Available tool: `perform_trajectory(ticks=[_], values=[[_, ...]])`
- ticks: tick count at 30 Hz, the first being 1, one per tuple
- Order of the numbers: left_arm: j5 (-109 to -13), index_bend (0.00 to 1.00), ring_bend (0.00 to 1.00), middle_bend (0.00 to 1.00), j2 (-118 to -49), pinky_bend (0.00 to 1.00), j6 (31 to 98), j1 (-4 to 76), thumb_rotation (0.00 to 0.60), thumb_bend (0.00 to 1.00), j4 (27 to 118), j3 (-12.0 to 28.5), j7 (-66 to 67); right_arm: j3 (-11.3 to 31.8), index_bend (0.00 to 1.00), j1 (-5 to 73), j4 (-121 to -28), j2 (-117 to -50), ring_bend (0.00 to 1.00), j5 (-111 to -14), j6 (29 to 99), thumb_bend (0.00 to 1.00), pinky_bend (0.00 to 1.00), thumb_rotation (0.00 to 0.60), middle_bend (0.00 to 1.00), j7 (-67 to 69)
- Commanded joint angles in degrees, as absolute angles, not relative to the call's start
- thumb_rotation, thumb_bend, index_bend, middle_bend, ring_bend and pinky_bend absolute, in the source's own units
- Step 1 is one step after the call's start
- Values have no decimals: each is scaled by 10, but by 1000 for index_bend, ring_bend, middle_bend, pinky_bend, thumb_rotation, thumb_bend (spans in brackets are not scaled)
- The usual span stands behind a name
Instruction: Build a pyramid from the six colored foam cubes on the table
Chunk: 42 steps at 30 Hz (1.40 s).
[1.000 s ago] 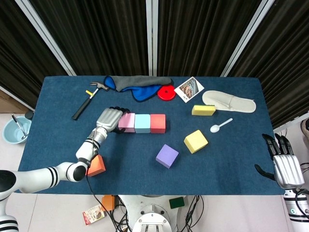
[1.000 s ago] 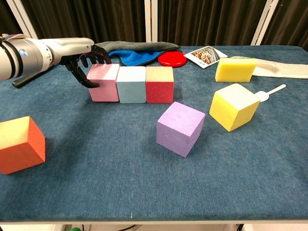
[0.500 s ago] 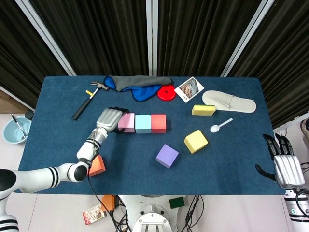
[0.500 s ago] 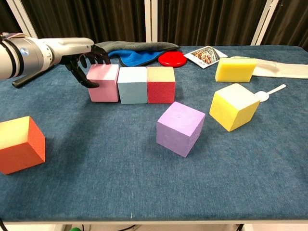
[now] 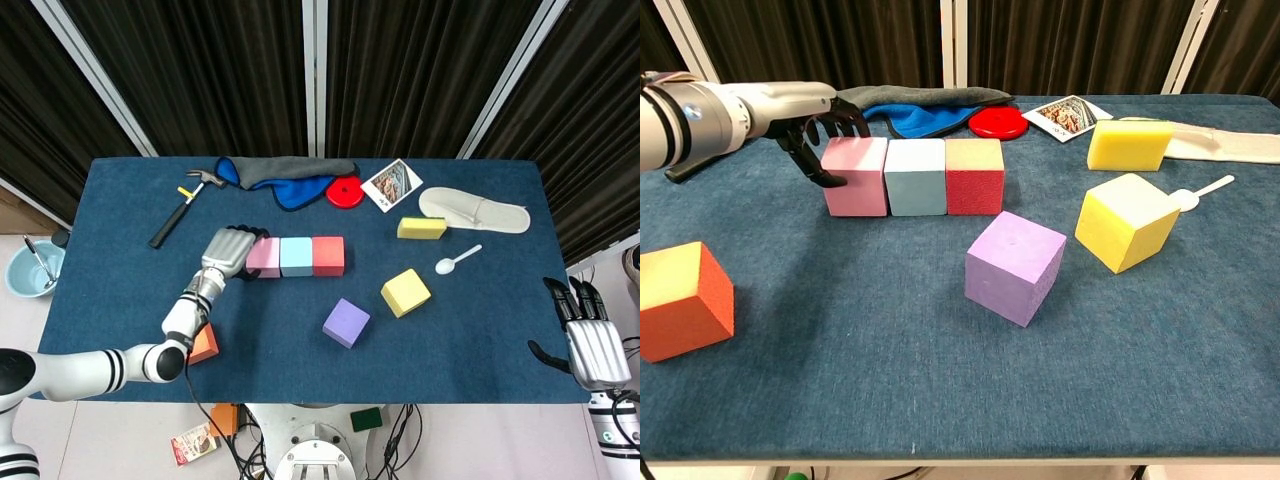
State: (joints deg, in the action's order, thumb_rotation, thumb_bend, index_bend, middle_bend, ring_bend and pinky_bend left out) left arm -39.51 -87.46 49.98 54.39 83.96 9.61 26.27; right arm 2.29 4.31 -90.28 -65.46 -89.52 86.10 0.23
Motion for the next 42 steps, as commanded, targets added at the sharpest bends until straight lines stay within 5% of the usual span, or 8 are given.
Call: perform_trajectory(ticks=[1,35,42], values=[[-393,258,235,280,-880,277,500,547,571,239,832,96,266,22,0,42,-902,-655,8,-895,862,191,44,600,89,3],[-383,248,235,274,-895,276,506,552,575,238,824,95,283,23,0,43,-896,-657,8,-893,860,191,43,600,89,9],[-379,191,231,205,-895,277,503,553,548,238,823,96,284,24,0,44,-891,-659,8,-892,857,191,41,600,88,13]])
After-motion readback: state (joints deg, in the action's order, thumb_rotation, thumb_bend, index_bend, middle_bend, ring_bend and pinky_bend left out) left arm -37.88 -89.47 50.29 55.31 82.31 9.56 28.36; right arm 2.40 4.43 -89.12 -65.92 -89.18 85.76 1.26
